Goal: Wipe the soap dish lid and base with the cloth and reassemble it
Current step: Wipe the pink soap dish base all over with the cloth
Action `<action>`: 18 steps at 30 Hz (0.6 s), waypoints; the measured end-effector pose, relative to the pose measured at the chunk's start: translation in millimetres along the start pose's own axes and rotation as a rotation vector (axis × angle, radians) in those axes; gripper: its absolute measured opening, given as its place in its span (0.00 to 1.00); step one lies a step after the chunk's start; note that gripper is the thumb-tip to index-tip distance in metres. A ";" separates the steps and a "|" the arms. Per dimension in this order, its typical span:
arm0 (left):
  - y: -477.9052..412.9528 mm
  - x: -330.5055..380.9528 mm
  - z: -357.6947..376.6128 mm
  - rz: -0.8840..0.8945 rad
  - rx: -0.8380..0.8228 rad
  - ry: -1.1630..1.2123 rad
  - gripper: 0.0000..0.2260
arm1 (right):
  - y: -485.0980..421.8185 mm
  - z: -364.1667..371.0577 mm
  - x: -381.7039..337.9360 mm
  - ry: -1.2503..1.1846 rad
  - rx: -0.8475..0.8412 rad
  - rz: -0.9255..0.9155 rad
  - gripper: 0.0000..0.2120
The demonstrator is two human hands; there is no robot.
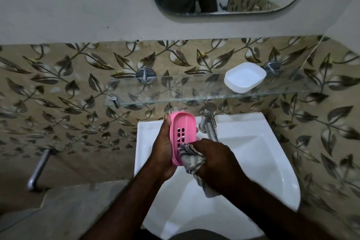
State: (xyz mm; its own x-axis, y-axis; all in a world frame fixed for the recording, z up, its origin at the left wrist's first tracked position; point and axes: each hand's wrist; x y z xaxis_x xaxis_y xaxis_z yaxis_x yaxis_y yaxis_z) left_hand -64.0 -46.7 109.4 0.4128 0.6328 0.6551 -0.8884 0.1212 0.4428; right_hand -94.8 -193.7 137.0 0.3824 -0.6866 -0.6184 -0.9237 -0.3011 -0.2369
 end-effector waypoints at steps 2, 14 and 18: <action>0.7 0.1 1.0 -0.009 0.001 -0.008 0.36 | -1.5 -0.6 4.2 -0.051 0.003 0.026 0.16; -0.9 6.3 6.0 -0.040 0.017 -0.092 0.35 | 0.8 -4.3 -2.7 -0.100 -0.154 -0.094 0.14; 3.4 -4.3 6.6 -0.088 0.006 -0.002 0.32 | -20.0 -23.8 3.2 0.022 -0.011 -0.031 0.14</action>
State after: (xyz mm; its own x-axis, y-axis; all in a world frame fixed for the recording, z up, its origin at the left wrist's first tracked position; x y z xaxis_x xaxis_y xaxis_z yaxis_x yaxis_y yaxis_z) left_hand -67.5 -54.1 112.2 0.4893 0.6181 0.6153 -0.8478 0.1717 0.5018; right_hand -74.6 -205.6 157.5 0.4109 -0.6911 -0.5945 -0.9113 -0.3292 -0.2473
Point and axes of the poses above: each hand's wrist, its own y-axis away from the middle knuckle, its own z-axis out of the palm, x = y × z, and after that the axes turned 4 degrees about x, right-handed
